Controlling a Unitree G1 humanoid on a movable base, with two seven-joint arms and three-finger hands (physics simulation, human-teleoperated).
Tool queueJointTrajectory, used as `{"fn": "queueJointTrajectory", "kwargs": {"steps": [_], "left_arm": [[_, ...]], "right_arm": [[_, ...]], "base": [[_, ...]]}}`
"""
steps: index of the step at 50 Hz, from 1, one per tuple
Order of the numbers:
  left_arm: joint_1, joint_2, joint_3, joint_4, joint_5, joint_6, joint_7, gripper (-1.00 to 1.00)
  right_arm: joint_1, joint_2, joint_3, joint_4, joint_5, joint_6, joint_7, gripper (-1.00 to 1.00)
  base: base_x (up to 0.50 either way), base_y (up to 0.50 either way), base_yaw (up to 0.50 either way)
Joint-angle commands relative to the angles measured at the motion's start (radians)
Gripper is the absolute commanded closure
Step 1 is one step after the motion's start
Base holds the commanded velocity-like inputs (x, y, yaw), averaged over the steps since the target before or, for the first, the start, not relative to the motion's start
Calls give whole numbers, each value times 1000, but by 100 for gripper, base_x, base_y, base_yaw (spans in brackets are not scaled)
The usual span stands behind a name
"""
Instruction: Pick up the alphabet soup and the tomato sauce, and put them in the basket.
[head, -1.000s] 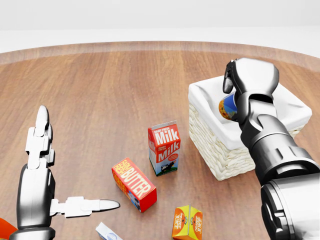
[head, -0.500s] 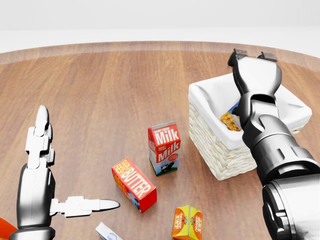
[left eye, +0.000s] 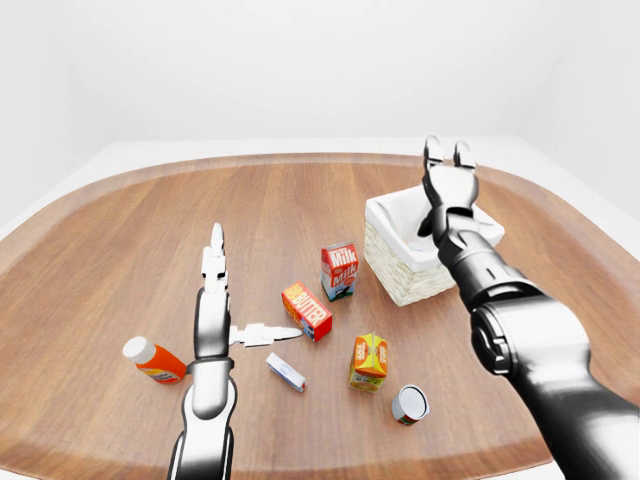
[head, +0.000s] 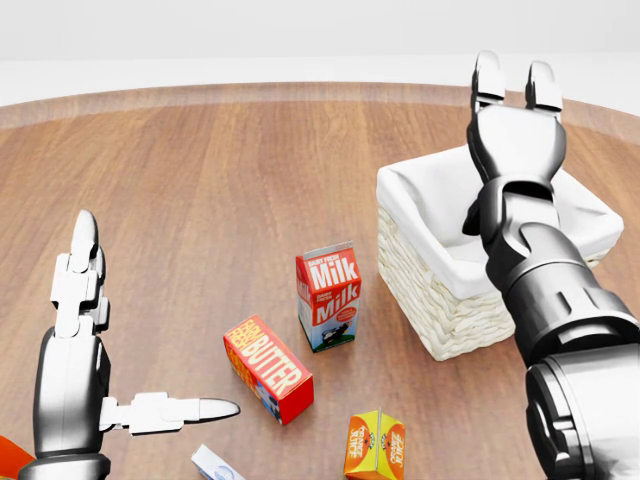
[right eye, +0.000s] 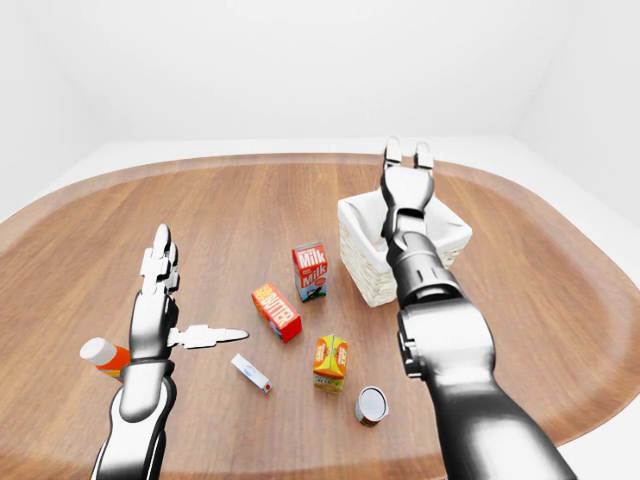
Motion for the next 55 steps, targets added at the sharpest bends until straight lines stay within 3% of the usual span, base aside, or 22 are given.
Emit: {"fn": "queueJointTrajectory", "kwargs": {"steps": [1,32,55], "left_arm": [[-1,0,1,0,-3,0,0,-100],[0,0,3,-2,-4,0,1,-100],[-4,0,3,1,-3,0,3,-100]], "right_arm": [[-25,-13,-2,-7,4,0,5,-100],[-37,-28,-7,-40,154,-2,0,-100],[-2,-57,-11,-112,300,-150,10,-100]], "base": [[0,0,0],[0,0,0],[0,0,0]]}}
